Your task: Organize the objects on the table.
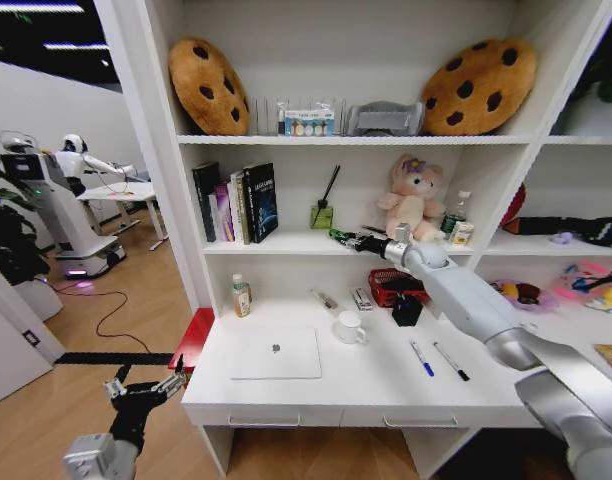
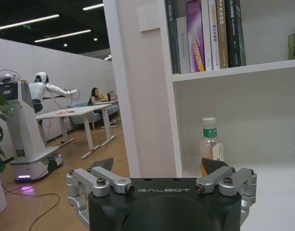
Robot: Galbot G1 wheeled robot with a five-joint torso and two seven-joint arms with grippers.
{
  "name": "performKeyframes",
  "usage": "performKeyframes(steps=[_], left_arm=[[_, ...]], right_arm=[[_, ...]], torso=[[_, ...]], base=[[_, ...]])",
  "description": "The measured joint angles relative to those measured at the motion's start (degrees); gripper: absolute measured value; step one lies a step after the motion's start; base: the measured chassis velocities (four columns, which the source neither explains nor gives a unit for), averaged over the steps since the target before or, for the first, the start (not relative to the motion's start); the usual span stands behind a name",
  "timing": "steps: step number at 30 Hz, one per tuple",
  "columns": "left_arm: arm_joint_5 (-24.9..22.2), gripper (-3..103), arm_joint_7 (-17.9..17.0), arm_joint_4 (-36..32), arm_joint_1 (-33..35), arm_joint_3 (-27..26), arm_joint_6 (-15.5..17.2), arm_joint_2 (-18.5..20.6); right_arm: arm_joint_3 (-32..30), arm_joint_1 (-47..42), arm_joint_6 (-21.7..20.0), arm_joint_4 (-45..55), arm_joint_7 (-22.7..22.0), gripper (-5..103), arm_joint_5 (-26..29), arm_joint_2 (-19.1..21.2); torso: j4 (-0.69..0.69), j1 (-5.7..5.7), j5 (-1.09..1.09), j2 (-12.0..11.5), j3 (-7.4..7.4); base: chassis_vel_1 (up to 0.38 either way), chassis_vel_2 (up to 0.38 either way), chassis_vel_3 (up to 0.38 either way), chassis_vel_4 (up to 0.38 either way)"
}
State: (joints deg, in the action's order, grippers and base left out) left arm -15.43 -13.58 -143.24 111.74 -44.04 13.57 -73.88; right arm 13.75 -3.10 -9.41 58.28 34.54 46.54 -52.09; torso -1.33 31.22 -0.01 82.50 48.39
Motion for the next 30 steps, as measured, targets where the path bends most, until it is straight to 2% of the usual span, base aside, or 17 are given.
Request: performKeyframes(steps=[1,3,7,9,12,14,16,18,19,20,21,23,24,26,27,28,30], left_arm=[[0.0,100,0.0,0.0,0.0,0.0,0.0,0.0],[0.0,100,0.0,0.0,0.0,0.0,0.0,0.0],[0.0,100,0.0,0.0,0.0,0.0,0.0,0.0],[0.0,100,0.0,0.0,0.0,0.0,0.0,0.0],[0.0,100,0.0,0.0,0.0,0.0,0.0,0.0],[0.0,100,0.0,0.0,0.0,0.0,0.0,0.0],[0.0,100,0.0,0.0,0.0,0.0,0.0,0.0],[0.0,100,0.0,0.0,0.0,0.0,0.0,0.0],[0.0,100,0.0,0.0,0.0,0.0,0.0,0.0],[0.0,100,0.0,0.0,0.0,0.0,0.0,0.0],[0.0,100,0.0,0.0,0.0,0.0,0.0,0.0],[0.0,100,0.0,0.0,0.0,0.0,0.0,0.0],[0.0,100,0.0,0.0,0.0,0.0,0.0,0.0],[0.0,100,0.0,0.0,0.0,0.0,0.0,0.0],[0.0,100,0.0,0.0,0.0,0.0,0.0,0.0],[0.0,100,0.0,0.0,0.0,0.0,0.0,0.0],[0.0,100,0.0,0.0,0.0,0.0,0.0,0.0]], right_arm=[[-0.1,-0.1,0.0,0.2,-0.2,34,0.1,0.0],[-0.1,-0.4,0.0,0.8,-0.7,44,0.2,0.2],[-0.5,-1.0,-0.1,1.9,-1.7,55,0.4,0.7],[-1.3,-1.8,-0.1,3.0,-2.2,66,0.8,1.6],[-2.0,-2.4,-0.1,3.8,-2.4,71,1.0,2.2],[-5.4,-4.3,-0.4,7.4,-3.0,82,1.4,4.2],[-7.7,-5.4,-1.6,9.8,-4.1,88,1.3,5.4],[-14.8,-10.3,-5.1,19.0,-11.6,97,2.5,10.0],[-14.8,-10.3,-5.1,19.0,-11.6,97,2.5,10.0],[-17.5,-13.5,-5.1,22.6,-16.0,99,2.5,12.2],[-17.5,-13.5,-5.1,22.6,-16.0,99,2.5,12.2],[-24.3,-24.8,-3.0,33.1,-30.1,100,2.5,17.3],[-24.3,-24.8,-3.0,33.1,-30.1,100,2.5,17.3],[-35.6,-37.3,-2.5,42.9,-39.8,100,2.9,19.6],[-39.1,-41.5,-2.5,45.2,-41.7,100,2.9,19.5],[-39.1,-41.5,-2.5,45.2,-41.7,100,2.9,19.5],[-50.7,-55.3,-2.7,51.2,-46.1,100,2.5,17.1]], torso=[[0.00,0.00,0.00,0.0,0.00],[0.01,0.00,0.00,0.0,0.00],[0.01,0.00,0.01,0.0,0.00],[0.01,0.00,0.02,0.0,0.00],[0.01,0.00,0.01,0.0,0.00],[0.01,0.01,0.03,0.0,0.00],[0.03,0.01,0.03,0.0,0.01],[0.01,0.00,-0.01,0.0,-0.01],[0.01,0.00,-0.01,0.0,-0.01],[0.00,0.00,-0.02,0.0,-0.01],[0.00,0.00,-0.02,0.0,-0.01],[-0.04,0.00,0.08,0.0,0.00],[-0.04,0.00,0.08,0.0,0.00],[0.00,-0.01,-0.07,0.0,-0.02],[0.00,-0.02,-0.07,0.0,-0.02],[0.00,-0.02,-0.07,0.0,-0.02],[0.02,-0.01,0.08,0.0,0.00]], base=[[0.000,0.000,0.000,0.000],[0.000,0.000,0.000,0.000],[0.000,0.000,0.000,0.000],[0.000,0.000,0.000,0.000],[0.000,0.000,0.000,0.000],[0.000,0.000,0.000,0.000],[0.000,0.000,0.000,0.000],[0.000,0.000,0.000,0.000],[0.000,0.000,0.000,0.000],[0.000,0.000,0.000,0.000],[0.000,0.000,0.000,0.000],[0.000,0.000,0.000,0.000],[0.000,0.000,0.000,0.000],[0.000,0.000,0.000,0.000],[0.000,0.000,0.000,0.000],[0.000,0.000,0.000,0.000],[0.000,0.000,0.000,0.000]])
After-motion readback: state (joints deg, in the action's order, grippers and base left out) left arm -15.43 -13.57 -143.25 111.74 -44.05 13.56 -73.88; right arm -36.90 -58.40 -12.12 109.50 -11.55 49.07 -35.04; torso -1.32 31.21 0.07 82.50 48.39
